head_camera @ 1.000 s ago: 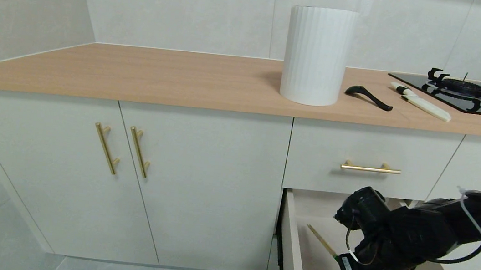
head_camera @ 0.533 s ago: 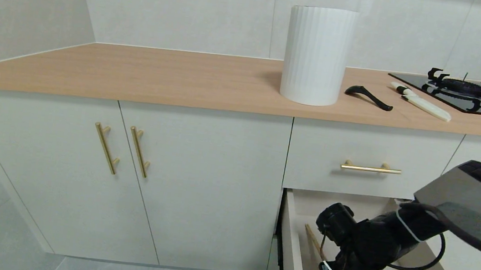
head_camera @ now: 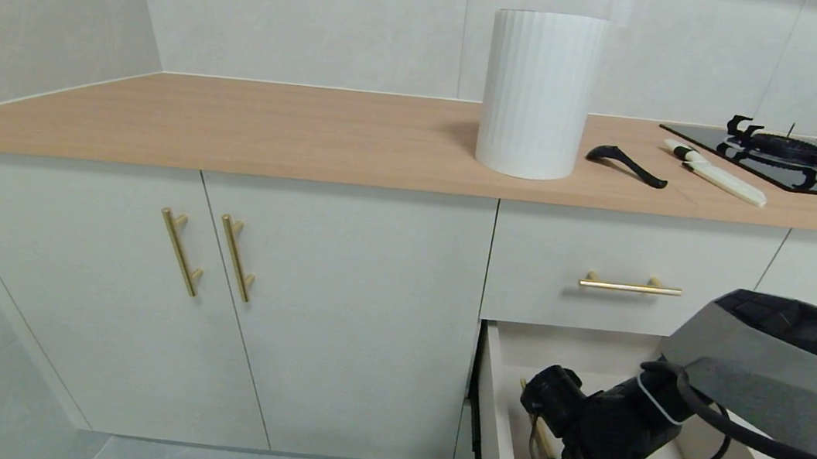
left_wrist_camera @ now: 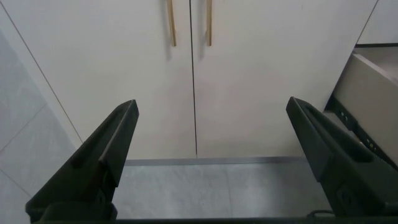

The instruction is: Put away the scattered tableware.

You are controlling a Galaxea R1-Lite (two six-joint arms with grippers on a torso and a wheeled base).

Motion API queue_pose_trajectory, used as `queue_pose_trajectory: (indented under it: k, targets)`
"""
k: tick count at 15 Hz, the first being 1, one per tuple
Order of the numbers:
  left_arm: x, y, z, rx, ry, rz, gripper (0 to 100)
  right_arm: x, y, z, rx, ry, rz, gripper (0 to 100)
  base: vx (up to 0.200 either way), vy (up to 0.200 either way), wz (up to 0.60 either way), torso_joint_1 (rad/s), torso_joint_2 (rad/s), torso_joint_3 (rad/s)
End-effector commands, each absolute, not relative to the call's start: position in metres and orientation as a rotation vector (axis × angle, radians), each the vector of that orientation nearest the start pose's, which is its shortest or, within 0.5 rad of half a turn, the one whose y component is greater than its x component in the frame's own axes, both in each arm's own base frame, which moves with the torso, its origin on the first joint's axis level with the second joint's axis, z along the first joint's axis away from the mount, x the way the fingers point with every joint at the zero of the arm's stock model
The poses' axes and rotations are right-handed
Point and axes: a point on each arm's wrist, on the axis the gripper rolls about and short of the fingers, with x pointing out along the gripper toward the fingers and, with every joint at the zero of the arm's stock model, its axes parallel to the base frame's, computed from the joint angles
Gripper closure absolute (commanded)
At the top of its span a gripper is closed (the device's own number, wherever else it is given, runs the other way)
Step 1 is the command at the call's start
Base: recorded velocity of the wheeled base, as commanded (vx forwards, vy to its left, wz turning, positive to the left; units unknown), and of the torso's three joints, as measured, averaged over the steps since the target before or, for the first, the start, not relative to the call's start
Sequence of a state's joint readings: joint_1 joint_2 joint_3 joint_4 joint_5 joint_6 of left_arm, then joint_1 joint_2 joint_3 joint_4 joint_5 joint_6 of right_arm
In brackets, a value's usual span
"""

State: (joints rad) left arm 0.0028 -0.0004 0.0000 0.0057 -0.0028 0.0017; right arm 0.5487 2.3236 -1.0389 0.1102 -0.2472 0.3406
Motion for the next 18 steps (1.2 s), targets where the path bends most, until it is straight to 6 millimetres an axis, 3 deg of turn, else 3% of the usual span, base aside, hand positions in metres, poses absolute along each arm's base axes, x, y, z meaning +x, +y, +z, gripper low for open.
queue_pose_trajectory:
  k: [1, 5, 6, 7, 8, 9, 10, 11, 12, 13, 15, 18]
  targets:
    - [-0.023, 0.000, 0.075, 0.002, 0.006, 0.000, 0, 0.297, 0.175, -0.028, -0.251, 1.300, 0.030, 0, 0.000, 0.000, 0.00, 0.000, 0.00, 0.000]
    - [-0.023, 0.000, 0.075, 0.002, 0.006, 0.000, 0, 0.296, 0.175, -0.022, -0.240, 1.291, 0.037, 0, 0.000, 0.000, 0.00, 0.000, 0.00, 0.000]
    - [-0.023, 0.000, 0.075, 0.002, 0.006, 0.000, 0, 0.295, 0.174, -0.010, -0.229, 1.267, 0.044, 0, 0.000, 0.000, 0.00, 0.000, 0.00, 0.000]
    - [-0.023, 0.000, 0.075, 0.000, 0.006, 0.000, 0, 0.296, 0.172, 0.010, -0.205, 1.216, 0.045, 0, 0.000, 0.000, 0.00, 0.000, 0.00, 0.000]
    - [-0.023, 0.000, 0.075, 0.000, 0.006, 0.000, 0, 0.294, 0.162, 0.049, -0.149, 1.134, 0.059, 0, 0.000, 0.000, 0.00, 0.000, 0.00, 0.000]
    - [-0.023, 0.000, 0.075, 0.002, 0.006, 0.000, 0, 0.291, 0.150, 0.074, -0.113, 1.091, 0.072, 0, 0.000, 0.000, 0.00, 0.000, 0.00, 0.000]
    - [-0.023, 0.000, 0.075, 0.002, 0.006, 0.000, 0, 0.290, 0.144, 0.088, -0.107, 1.063, 0.081, 0, 0.000, 0.000, 0.00, 0.000, 0.00, 0.000]
    - [-0.023, 0.000, 0.075, 0.002, 0.006, 0.000, 0, 0.288, 0.130, 0.110, -0.096, 1.006, 0.076, 0, 0.000, 0.000, 0.00, 0.000, 0.00, 0.000]
    - [-0.023, 0.000, 0.075, 0.002, 0.006, 0.000, 0, 0.284, 0.102, 0.143, -0.058, 0.908, 0.047, 0, 0.000, 0.000, 0.00, 0.000, 0.00, 0.000]
    - [-0.023, 0.000, 0.075, 0.002, 0.006, 0.000, 0, 0.284, 0.100, 0.146, -0.056, 0.899, 0.046, 0, 0.000, 0.000, 0.00, 0.000, 0.00, 0.000]
    - [-0.023, 0.000, 0.075, 0.002, 0.006, 0.000, 0, 0.266, 0.073, 0.182, -0.061, 0.790, 0.049, 0, 0.000, 0.000, 0.00, 0.000, 0.00, 0.000]
    - [-0.023, 0.000, 0.075, 0.002, 0.006, 0.002, 0, 0.248, 0.069, 0.198, -0.073, 0.731, 0.087, 0, 0.000, 0.000, 0.00, 0.002, -0.07, -0.061]
